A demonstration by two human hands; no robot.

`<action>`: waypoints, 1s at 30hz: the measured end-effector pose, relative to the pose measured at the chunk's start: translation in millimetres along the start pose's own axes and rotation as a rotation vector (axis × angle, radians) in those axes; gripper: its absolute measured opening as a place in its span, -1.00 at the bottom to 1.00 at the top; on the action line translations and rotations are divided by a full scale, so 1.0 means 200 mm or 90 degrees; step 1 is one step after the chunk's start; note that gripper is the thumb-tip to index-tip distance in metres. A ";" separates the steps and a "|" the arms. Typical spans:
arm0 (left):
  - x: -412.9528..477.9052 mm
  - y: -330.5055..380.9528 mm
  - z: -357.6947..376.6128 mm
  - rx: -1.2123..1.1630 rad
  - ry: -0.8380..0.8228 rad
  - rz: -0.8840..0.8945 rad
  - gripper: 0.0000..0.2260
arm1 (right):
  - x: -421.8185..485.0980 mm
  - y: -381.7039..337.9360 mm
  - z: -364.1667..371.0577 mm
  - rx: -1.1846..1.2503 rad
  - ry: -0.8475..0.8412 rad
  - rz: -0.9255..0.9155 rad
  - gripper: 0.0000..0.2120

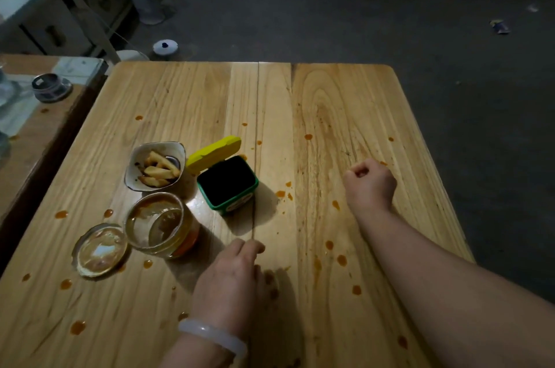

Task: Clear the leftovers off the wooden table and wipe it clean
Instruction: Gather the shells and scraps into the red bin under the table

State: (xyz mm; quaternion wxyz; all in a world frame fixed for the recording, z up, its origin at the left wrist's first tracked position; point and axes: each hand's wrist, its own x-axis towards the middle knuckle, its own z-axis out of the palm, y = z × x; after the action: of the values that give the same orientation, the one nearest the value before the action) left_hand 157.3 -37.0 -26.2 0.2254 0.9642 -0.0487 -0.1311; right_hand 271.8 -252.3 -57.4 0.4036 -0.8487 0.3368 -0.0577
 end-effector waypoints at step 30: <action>0.35 0.13 0.21 0.060 -0.011 -0.012 -0.78 | 0.34 0.05 0.11 -0.524 -0.200 -0.287 -0.74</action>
State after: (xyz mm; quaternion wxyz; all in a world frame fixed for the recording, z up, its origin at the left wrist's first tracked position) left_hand 212.1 -88.2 -68.3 0.1781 0.9730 -0.0474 -0.1392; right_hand 326.7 -283.7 -90.4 0.0583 -0.9878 0.0748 0.1233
